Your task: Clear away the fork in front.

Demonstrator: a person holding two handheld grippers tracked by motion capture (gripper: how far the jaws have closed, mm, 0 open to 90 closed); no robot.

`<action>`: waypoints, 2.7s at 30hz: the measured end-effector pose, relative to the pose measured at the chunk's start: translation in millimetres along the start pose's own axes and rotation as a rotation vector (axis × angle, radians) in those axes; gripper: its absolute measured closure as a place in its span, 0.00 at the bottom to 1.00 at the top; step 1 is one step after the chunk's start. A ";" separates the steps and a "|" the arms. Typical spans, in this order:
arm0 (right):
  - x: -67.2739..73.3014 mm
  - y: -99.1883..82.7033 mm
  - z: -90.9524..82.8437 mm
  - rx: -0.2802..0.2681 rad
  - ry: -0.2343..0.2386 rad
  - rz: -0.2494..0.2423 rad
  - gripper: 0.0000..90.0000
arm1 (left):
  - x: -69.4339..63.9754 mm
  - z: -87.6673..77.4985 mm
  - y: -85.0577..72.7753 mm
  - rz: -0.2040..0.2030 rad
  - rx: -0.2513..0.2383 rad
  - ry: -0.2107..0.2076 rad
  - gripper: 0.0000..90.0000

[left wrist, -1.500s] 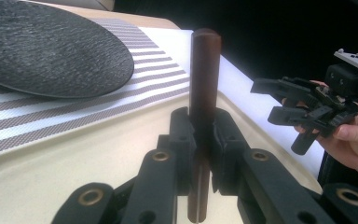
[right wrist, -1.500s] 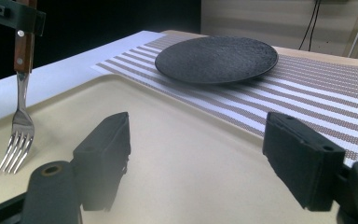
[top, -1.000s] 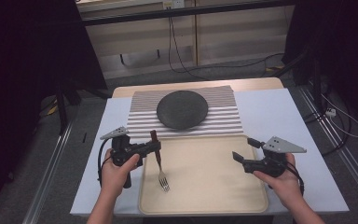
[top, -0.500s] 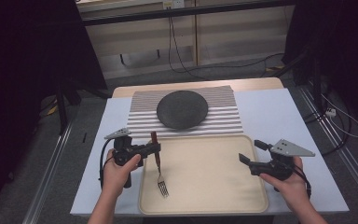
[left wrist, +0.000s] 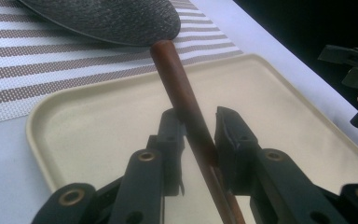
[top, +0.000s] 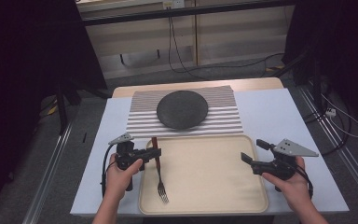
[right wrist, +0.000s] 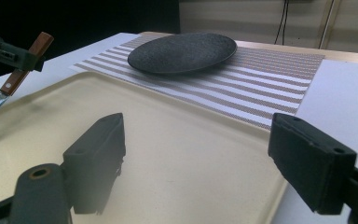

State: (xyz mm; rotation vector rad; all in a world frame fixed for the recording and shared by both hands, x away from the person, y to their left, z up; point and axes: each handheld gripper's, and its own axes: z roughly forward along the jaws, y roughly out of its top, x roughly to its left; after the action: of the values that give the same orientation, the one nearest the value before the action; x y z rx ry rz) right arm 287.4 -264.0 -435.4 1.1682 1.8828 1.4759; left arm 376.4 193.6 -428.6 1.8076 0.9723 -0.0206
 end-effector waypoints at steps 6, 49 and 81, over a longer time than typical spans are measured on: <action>-1.9 0.6 -2.1 -0.006 -0.001 0.000 0.21 | 0.1 0.3 -3.0 0.020 0.001 0.009 0.79; -8.9 -1.6 -4.0 -0.003 0.000 0.014 0.21 | 14.0 11.1 -23.0 0.029 0.082 0.085 0.69; -9.2 -1.8 -20.3 -0.009 -0.034 0.006 0.21 | 1.0 -20.7 -16.7 0.102 -0.006 0.136 0.27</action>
State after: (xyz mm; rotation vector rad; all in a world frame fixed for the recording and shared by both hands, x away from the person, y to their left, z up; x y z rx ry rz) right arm 275.7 -282.8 -432.1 1.1882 1.8498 1.4574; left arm 358.2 212.7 -432.4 1.8702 0.9722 0.1701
